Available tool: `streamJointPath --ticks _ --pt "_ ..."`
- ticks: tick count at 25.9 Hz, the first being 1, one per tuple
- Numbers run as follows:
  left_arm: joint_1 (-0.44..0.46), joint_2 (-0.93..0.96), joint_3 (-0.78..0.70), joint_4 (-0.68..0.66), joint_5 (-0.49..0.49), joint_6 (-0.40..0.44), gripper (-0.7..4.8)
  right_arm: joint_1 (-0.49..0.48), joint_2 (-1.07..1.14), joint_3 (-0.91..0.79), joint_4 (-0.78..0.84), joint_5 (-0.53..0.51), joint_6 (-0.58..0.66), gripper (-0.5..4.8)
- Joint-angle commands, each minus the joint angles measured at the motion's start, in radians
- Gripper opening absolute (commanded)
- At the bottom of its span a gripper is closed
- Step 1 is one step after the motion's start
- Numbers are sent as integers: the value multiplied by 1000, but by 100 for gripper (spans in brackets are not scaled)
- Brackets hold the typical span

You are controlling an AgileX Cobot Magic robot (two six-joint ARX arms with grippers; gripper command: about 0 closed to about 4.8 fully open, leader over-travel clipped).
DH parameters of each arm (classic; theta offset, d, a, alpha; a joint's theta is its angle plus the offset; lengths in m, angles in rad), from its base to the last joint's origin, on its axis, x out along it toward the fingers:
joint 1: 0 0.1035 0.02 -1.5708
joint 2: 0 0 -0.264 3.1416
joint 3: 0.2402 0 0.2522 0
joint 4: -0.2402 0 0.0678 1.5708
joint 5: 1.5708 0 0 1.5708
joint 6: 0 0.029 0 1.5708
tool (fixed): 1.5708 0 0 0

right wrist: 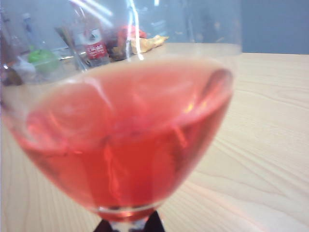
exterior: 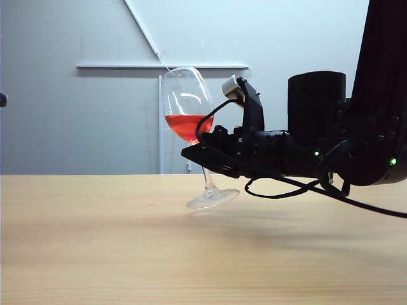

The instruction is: Gently pick up the goblet, rotate it counterclockwise for two full turns (viewing from above), and then place it back on the table.

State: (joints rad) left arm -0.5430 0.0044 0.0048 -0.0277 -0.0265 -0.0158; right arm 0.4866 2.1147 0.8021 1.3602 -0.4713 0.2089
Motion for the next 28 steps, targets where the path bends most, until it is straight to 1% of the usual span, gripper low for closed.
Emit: streamJointPath --ticks 1,7,28 --pt "0 2 4 6 5 1 -5 0 -9 5 51 -2 -2 -6" --pt "0 2 4 6 5 1 -5 0 -9 -10 50 -2 0 -6" --pt "0 2 4 6 5 1 -5 0 -9 -141 50 -2 -1 -6"
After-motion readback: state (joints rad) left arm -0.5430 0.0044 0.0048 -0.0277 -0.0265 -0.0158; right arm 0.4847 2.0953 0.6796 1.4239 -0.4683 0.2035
